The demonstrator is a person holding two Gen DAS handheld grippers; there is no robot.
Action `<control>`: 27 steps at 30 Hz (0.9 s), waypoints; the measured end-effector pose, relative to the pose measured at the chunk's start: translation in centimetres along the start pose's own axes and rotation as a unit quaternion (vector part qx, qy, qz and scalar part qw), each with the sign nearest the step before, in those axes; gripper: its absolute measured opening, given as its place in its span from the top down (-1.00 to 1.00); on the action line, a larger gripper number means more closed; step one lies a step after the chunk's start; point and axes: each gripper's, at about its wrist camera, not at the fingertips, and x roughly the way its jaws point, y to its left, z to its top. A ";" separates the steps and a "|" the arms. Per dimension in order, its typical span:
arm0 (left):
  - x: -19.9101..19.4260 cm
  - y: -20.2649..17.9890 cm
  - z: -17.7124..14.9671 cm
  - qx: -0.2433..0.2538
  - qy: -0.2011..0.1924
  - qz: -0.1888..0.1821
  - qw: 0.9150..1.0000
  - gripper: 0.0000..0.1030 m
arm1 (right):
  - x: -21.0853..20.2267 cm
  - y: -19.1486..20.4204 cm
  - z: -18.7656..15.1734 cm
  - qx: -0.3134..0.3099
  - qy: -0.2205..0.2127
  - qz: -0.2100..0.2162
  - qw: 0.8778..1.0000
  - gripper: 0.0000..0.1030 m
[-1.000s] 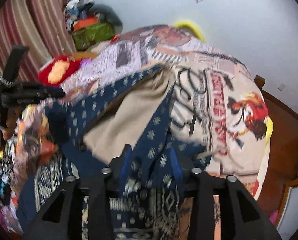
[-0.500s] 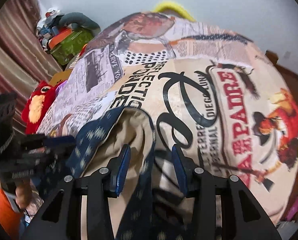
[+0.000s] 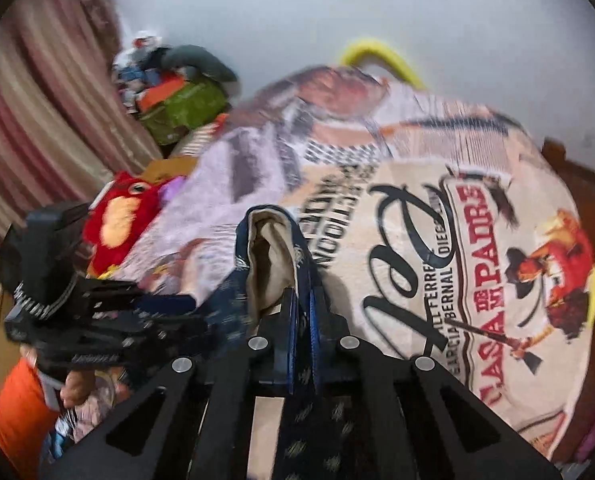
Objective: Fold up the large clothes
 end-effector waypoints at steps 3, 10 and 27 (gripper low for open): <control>-3.3 -2.1 -1.5 0.020 -0.017 0.013 1.000 0.06 | -3.3 2.5 -1.5 -0.027 -0.007 0.008 1.000 0.94; -6.1 -4.8 -3.0 0.026 -0.029 0.062 0.997 -0.24 | -6.1 6.1 -5.4 -0.075 -0.001 -0.018 0.997 0.94; 0.6 -3.3 -0.4 0.054 -0.020 0.091 0.994 -0.24 | 2.2 -2.1 0.4 0.032 0.018 -0.056 0.998 -0.09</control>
